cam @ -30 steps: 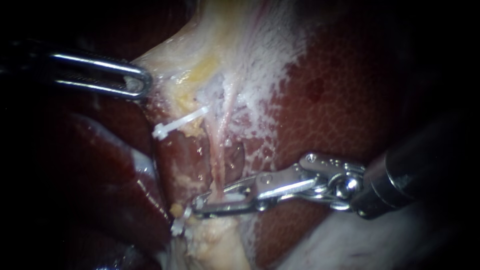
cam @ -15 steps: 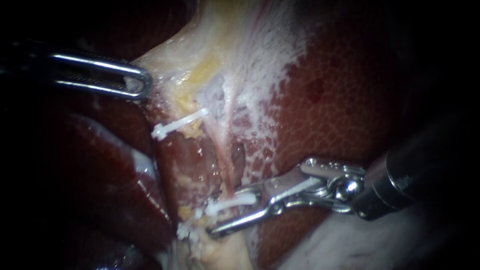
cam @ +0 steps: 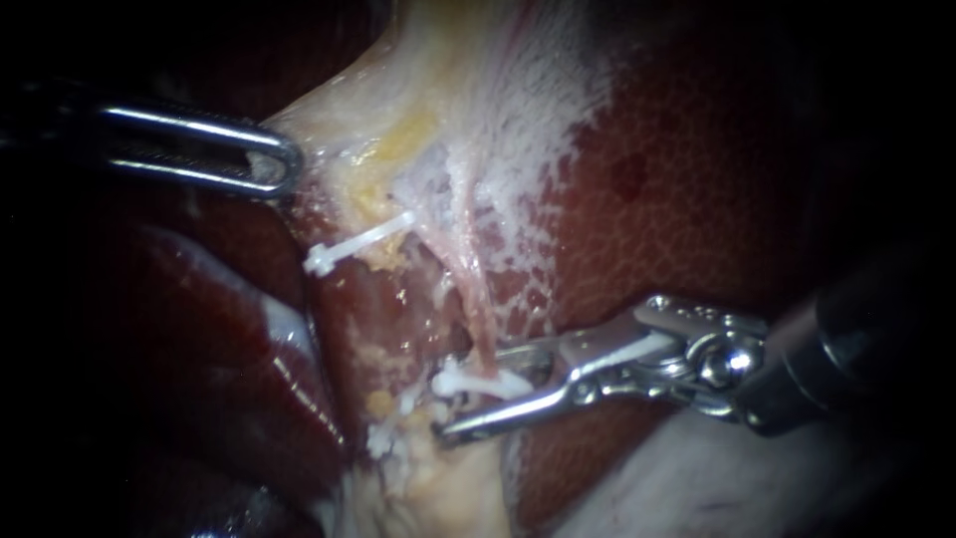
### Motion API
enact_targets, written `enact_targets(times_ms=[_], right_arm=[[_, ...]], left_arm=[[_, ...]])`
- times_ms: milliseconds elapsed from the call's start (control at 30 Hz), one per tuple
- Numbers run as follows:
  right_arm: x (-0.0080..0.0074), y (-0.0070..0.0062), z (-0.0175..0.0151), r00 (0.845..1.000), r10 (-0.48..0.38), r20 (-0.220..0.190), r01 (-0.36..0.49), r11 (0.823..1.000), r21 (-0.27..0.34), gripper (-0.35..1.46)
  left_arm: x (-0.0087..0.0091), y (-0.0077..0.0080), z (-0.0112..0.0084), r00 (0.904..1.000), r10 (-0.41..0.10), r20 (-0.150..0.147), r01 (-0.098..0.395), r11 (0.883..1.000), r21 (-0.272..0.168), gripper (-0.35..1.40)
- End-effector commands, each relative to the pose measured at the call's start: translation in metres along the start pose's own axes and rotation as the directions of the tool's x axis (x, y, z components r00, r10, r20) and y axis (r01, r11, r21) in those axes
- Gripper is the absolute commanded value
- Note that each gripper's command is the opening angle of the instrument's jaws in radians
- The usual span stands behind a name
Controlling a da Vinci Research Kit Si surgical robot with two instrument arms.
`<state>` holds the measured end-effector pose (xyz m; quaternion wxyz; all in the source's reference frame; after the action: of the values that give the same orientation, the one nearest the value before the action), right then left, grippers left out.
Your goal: Going back first clip right tube
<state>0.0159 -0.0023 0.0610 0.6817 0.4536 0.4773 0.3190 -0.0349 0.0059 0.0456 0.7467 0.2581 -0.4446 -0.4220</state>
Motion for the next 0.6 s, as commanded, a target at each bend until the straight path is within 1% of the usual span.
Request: enact_targets(times_ms=[33,100,300,600], right_arm=[[0.0000,0.0000,0.0000,1.000,0.004,0.017,-0.004,1.000,-0.004,0.59],[-0.0001,0.0000,0.0000,1.000,0.004,0.026,-0.003,1.000,-0.012,0.60],[-0.0002,0.0000,-0.0004,1.000,0.015,0.026,-0.014,1.000,-0.010,0.60],[-0.0003,0.0001,0.0000,0.999,0.014,0.032,-0.013,1.000,-0.009,0.60]], left_arm=[[0.0000,0.0000,0.0000,1.0000,0.000,0.000,0.000,1.000,0.000,-0.35],[0.0000,0.0000,0.0000,1.0000,0.000,0.000,0.000,1.000,0.000,-0.35],[0.0000,0.0000,0.0000,1.0000,0.000,0.000,0.000,1.000,0.000,-0.35],[0.0000,0.0000,0.0000,1.0000,0.000,0.000,0.000,1.000,0.000,-0.35]])
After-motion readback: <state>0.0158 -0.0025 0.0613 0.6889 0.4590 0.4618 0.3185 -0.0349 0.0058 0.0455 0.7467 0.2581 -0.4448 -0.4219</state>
